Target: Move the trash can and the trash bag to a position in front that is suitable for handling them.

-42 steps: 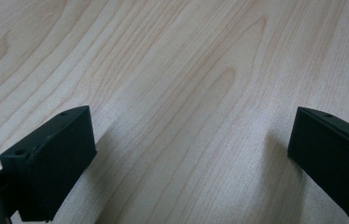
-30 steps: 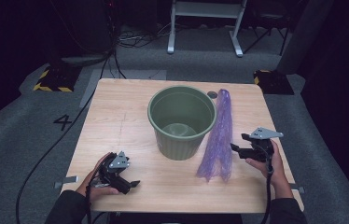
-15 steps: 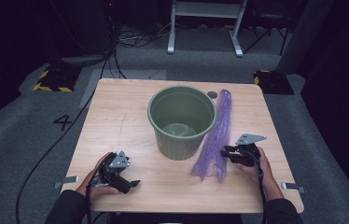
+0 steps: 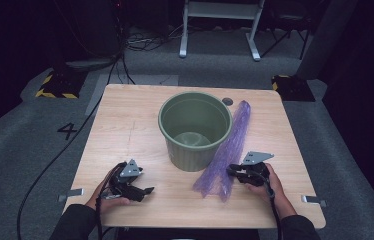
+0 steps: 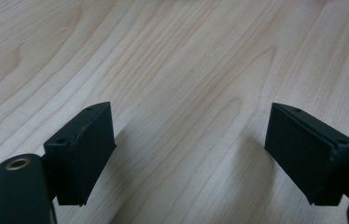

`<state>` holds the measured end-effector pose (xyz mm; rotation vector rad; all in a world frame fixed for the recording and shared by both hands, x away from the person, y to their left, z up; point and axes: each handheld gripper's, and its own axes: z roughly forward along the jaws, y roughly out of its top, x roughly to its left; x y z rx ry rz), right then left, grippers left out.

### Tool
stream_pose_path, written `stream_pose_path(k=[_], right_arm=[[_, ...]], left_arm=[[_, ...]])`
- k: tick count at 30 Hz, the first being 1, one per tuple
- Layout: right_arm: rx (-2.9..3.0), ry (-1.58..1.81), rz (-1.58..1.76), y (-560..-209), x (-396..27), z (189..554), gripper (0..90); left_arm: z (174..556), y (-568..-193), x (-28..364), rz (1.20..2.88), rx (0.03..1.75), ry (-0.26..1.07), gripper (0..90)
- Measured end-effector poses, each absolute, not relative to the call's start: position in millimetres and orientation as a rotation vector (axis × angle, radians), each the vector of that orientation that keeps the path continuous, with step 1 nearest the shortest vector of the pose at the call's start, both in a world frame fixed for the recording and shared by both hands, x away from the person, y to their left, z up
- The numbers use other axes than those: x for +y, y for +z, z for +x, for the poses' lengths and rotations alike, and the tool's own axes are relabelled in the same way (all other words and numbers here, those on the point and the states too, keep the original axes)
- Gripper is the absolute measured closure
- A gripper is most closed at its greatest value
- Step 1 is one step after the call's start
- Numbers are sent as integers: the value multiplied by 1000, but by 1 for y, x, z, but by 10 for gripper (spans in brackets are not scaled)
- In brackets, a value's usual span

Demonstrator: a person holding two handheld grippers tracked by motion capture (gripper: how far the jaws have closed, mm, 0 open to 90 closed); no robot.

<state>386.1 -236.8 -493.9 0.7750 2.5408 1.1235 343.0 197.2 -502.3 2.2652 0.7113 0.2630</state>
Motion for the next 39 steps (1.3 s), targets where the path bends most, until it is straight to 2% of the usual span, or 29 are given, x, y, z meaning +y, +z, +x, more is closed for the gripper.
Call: stream_pose_path(k=[4,14,24,32,35,39], right_arm=[[2562,1125,742,-497,-228,380,753],[2595,1175,671,-499,-207,368,759],[2631,1206,612,-500,-190,361,713],[2646,1237,587,-501,-187,359,682],[2650,1243,583,-502,-187,358,645],[2665,1257,576,-502,-188,358,497]], left_arm=[[339,-500,183,2289,676,257,161],[329,-481,149,2226,602,247,191],[327,-479,112,2245,512,265,187],[331,-489,91,2276,432,129,258],[333,-494,84,2316,416,131,309],[335,-498,84,2324,401,128,408]])
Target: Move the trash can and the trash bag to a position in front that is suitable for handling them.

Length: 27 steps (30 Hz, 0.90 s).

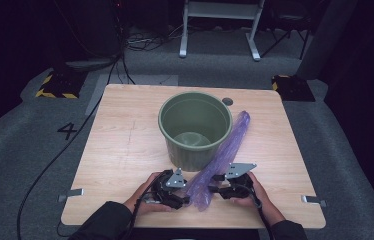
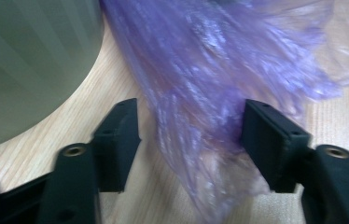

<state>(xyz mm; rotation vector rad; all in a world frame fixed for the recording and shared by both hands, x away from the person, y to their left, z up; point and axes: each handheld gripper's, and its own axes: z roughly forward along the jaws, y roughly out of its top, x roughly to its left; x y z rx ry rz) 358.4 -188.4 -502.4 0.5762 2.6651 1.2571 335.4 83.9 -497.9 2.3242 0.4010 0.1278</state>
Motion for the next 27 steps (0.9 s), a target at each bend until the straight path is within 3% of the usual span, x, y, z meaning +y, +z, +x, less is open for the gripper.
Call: stream_pose_path(k=[8,14,21,27], right_arm=[[2669,1254,564,-501,-196,359,285],[2609,1252,634,-495,-218,363,257],[2465,1277,848,-491,-263,378,250],[2312,1207,1022,-480,-273,393,250]], left_arm=[[335,-502,91,2277,377,146,585],[334,-502,94,2274,356,140,732],[332,-501,106,2280,339,109,749],[325,-501,118,2283,334,79,742]])
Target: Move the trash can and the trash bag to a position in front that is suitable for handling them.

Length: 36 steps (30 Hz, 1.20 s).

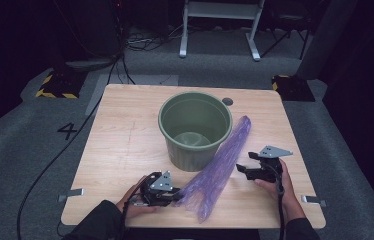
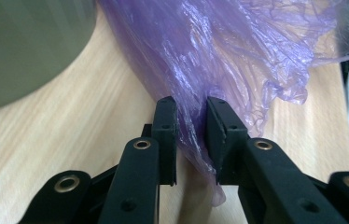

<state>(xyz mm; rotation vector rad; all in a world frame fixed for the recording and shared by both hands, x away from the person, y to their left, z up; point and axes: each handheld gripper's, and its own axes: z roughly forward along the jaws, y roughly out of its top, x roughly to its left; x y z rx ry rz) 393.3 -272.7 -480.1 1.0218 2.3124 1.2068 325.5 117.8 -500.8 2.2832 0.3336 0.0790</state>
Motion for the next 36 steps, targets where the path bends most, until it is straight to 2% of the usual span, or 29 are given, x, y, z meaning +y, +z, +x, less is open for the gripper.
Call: stream_pose_path(k=[12,21,24,25,27,29,31,32,35,36], right_arm=[[2196,1191,1182,-464,-270,437,208],[2256,1071,1244,-486,-244,458,216],[2258,1054,1252,-491,-239,461,310],[2255,1031,1247,-492,-238,462,360],[2257,1002,1219,-491,-237,461,517],[2248,1011,1227,-492,-239,462,581],[2257,1016,1242,-495,-241,464,652],[2254,1008,1244,-497,-242,464,680],[2238,1013,1251,-497,-244,464,746],[2227,1011,1250,-497,-246,464,770]], left_arm=[[318,-500,136,2292,325,46,734],[315,-500,139,2288,320,48,721],[316,-501,139,2287,316,46,703],[317,-501,139,2287,319,51,686],[317,-500,139,2289,318,52,671],[319,-501,140,2283,336,63,644],[320,-501,140,2283,353,86,570],[321,-501,140,2289,363,99,503],[318,-502,139,2313,387,145,225],[317,-500,139,2306,393,153,175]])
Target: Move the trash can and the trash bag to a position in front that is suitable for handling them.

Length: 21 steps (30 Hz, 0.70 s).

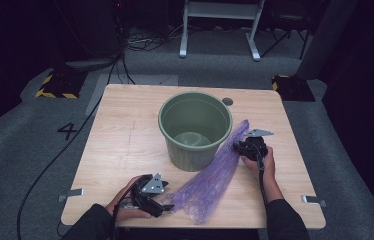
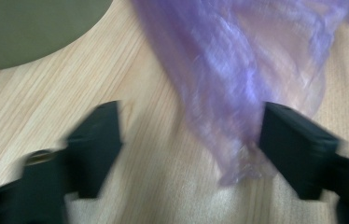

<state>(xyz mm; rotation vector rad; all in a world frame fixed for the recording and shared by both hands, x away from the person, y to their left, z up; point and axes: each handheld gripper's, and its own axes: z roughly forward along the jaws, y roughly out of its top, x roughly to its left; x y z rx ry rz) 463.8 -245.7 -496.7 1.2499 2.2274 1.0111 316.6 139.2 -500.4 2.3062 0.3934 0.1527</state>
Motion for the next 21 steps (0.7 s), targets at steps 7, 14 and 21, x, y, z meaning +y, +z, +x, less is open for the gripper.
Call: stream_pose_path(k=[7,14,21], right_arm=[[2122,1086,1290,-491,-262,462,863],[2073,1100,1311,-487,-275,460,870],[2050,1101,1296,-486,-285,458,879]], left_arm=[[312,-485,155,2256,422,196,157],[323,-491,191,2259,584,262,157],[337,-502,208,2285,697,270,149]])
